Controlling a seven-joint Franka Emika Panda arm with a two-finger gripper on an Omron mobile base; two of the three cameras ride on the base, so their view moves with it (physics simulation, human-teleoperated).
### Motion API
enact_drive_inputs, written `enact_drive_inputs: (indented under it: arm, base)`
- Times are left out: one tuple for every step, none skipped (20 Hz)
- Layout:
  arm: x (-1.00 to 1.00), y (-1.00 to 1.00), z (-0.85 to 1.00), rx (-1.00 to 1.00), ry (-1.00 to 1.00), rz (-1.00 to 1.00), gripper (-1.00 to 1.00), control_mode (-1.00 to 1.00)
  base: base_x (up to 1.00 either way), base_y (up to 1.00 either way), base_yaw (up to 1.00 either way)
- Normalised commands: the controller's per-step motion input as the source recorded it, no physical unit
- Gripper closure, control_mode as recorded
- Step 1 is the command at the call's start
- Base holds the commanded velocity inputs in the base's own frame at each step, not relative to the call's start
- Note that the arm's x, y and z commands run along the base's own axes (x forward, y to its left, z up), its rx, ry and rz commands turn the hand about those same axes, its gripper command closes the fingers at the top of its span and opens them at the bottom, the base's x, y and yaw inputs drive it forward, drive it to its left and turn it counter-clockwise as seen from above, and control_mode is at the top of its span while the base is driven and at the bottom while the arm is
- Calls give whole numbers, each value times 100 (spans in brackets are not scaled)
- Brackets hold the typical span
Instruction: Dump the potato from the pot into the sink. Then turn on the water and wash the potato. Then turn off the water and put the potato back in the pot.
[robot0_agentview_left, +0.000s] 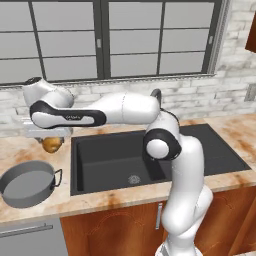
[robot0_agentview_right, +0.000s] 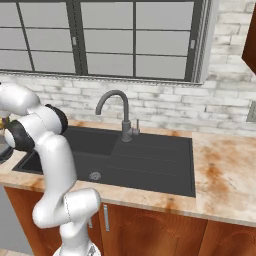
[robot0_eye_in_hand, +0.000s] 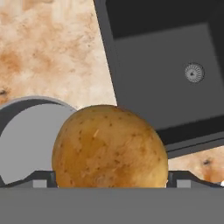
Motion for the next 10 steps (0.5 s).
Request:
enact_drive_inputs:
  arm:
    - [76,-100,-8,0,8,-38,100,-100]
    - [76,-100,-31,0,5,-39,100,-100]
    - [80,-100,-31,0,9,-37,100,-100]
    - [56,-100,-42,0,4,-38,100,-100]
    - [0,-71,-3,1,0,-22,100,-100]
    - [0,-100,-27,11,0,-19,100,-100]
    - [0,-100,-41,5,10,-25,100,-100]
    - [0,-100,-34,4,7,-24,100,-100]
    - [0,-100,-25,6,5,-24,100,-100]
    - [0,-100,-19,6,1,-21,100,-100]
  base:
    - [0,0,0]
    - [0,0,0]
    - [0,0,0]
    - [0,0,0]
    - [0,0,0]
    - [0,0,0]
    - [0,0,0]
    - [0,0,0]
    - [0,0,0]
    - [0,0,0]
